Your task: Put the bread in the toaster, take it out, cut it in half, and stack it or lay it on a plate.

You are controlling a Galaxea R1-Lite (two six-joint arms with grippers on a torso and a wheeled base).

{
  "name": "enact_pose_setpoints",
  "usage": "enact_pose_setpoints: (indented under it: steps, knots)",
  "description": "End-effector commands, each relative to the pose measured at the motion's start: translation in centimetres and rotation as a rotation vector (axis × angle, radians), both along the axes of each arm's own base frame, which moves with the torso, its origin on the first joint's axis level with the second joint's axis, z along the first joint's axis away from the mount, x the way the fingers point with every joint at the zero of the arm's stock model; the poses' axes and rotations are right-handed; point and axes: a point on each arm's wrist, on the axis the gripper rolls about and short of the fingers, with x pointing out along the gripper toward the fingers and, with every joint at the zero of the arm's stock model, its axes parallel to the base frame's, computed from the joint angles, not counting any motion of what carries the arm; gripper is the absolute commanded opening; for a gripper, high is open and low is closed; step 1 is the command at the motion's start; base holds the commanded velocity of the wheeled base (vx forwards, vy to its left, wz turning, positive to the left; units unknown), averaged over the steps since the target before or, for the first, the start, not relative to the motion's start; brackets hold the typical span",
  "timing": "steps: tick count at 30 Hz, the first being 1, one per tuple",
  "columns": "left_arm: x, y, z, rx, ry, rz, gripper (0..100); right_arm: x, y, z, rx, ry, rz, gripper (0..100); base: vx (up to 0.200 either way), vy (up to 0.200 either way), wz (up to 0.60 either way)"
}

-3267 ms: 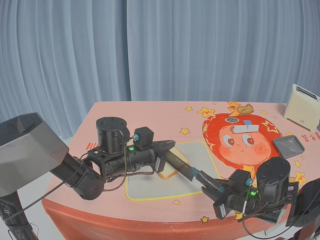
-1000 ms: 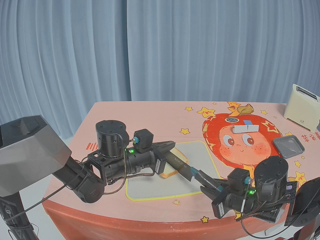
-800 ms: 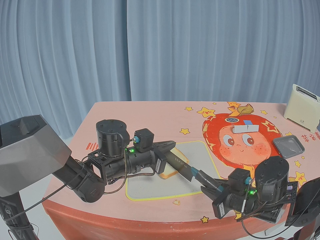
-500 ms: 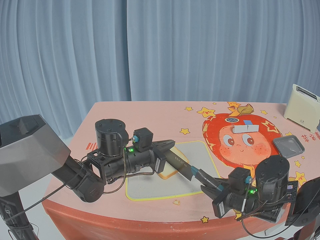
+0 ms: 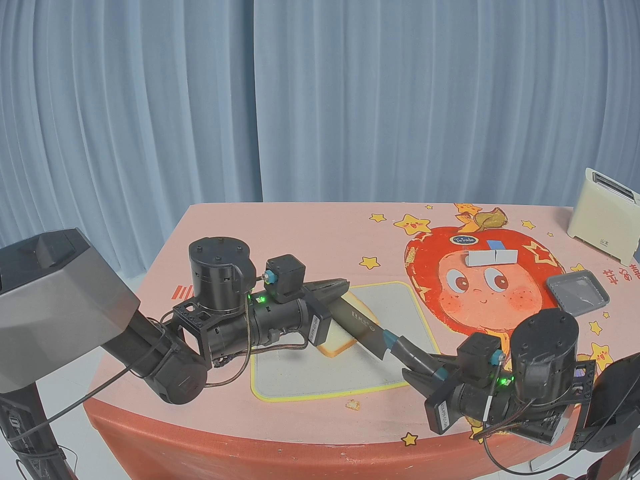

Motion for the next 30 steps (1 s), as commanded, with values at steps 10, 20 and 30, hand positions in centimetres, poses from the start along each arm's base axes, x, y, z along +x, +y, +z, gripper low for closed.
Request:
enact_pose_setpoints:
  steps: [10,20,30]
  knots:
    - [0.0,0.0,0.2,-0.003,-0.005,0.001,0,0.1,0.1,0.3,0.018,-0.011,0.004,0,0.0,0.0,0.0]
    - [-0.6,2.6,2.9,-0.034,-0.055,0.051,0,0.0,0.1,0.0,0.006,-0.001,0.007,0,0.0,0.0,0.0]
    - [-3.1,10.1,4.6,-0.034,-0.072,0.216,0,0.1,0.0,-0.1,0.0,0.003,0.002,0,0.0,0.0,0.0]
